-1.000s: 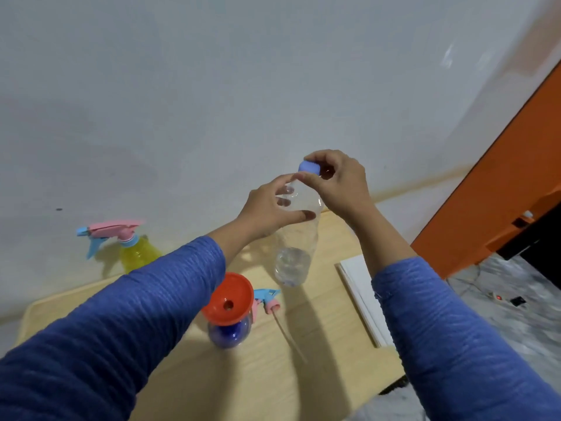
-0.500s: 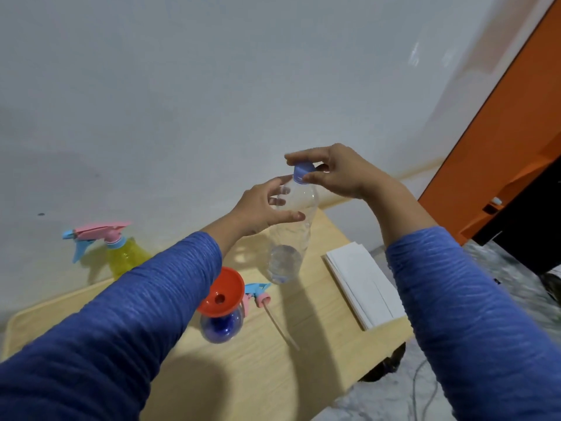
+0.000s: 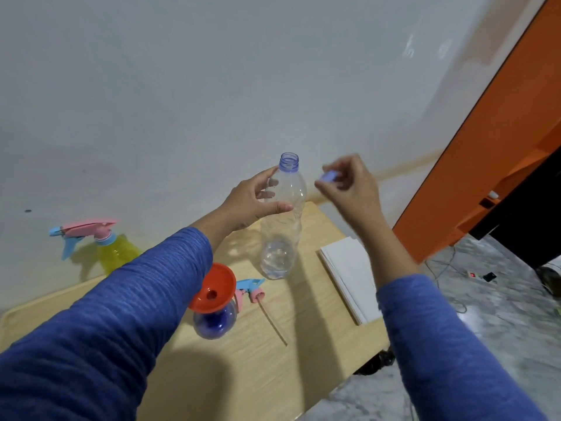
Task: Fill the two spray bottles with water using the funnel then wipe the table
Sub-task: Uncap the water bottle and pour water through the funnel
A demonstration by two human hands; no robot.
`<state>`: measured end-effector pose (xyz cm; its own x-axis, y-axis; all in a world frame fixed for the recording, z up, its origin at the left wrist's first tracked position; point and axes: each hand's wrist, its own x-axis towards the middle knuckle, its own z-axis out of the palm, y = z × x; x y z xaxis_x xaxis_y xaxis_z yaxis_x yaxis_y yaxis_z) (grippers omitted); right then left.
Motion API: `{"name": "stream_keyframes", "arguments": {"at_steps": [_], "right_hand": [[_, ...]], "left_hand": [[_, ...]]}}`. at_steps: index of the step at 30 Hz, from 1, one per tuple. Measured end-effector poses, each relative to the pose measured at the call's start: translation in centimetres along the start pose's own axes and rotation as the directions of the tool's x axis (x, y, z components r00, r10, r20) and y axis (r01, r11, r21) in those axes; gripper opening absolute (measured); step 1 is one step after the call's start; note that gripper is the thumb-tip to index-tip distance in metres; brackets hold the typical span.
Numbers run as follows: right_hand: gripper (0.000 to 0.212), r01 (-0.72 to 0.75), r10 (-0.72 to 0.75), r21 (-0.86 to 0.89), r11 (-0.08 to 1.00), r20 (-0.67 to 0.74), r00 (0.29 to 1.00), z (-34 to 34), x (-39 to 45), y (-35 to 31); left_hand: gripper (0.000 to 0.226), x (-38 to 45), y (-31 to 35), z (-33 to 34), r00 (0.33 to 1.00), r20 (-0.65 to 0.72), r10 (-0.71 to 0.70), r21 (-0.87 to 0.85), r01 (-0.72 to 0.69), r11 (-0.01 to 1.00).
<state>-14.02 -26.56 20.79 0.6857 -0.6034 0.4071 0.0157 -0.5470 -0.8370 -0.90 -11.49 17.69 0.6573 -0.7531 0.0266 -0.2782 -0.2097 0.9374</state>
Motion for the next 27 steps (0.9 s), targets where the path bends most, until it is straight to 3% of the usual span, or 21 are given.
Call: {"name": "stream_keyframes", "arguments": {"at_steps": [2,6,11,17,19,24,27], "right_hand": [[0.032,-0.172,0.174,0.045,0.984,-0.037,0.984,1.2,-3.7,4.3],[0.056,-0.492,0.479,0.119,0.863,0.118,0.870,3.9,-11.1,11.8],[0.069,-0.554,0.546,-0.009,0.833,0.179,0.818,6.0,-15.3,16.7],[0.055,-0.440,0.469,-0.211,0.873,0.120,0.875,7.5,-15.4,19.0],[0.065,-0.418,0.433,-0.137,0.898,0.109,0.895,7.5,-14.5,18.0],[0.095,-0.186,0.176,0.174,0.967,0.070,0.982,7.6,-9.1,11.5],[0.102,-0.025,0.015,0.212,0.977,0.049,0.999,8.3,-5.9,8.5]], "left_hand": [[0.089,0.0,-0.3,0.2,1.000,-0.009,0.007,-0.022,-0.007,1.000],[0.085,-0.2,-0.5,0.7,0.999,-0.040,0.010,-0.070,-0.013,0.997],[0.086,-0.4,-0.6,0.9,0.998,-0.056,-0.001,-0.066,-0.003,0.998],[0.086,-0.6,-0.5,1.1,0.998,-0.061,-0.006,-0.063,0.002,0.998],[0.087,-0.6,-0.5,1.1,0.998,-0.059,-0.008,-0.052,0.005,0.999],[0.089,-0.7,-0.4,1.0,0.998,-0.056,-0.016,-0.044,0.014,0.999],[0.082,-0.7,-0.4,1.1,0.999,-0.048,-0.021,-0.079,0.017,0.997]]}}
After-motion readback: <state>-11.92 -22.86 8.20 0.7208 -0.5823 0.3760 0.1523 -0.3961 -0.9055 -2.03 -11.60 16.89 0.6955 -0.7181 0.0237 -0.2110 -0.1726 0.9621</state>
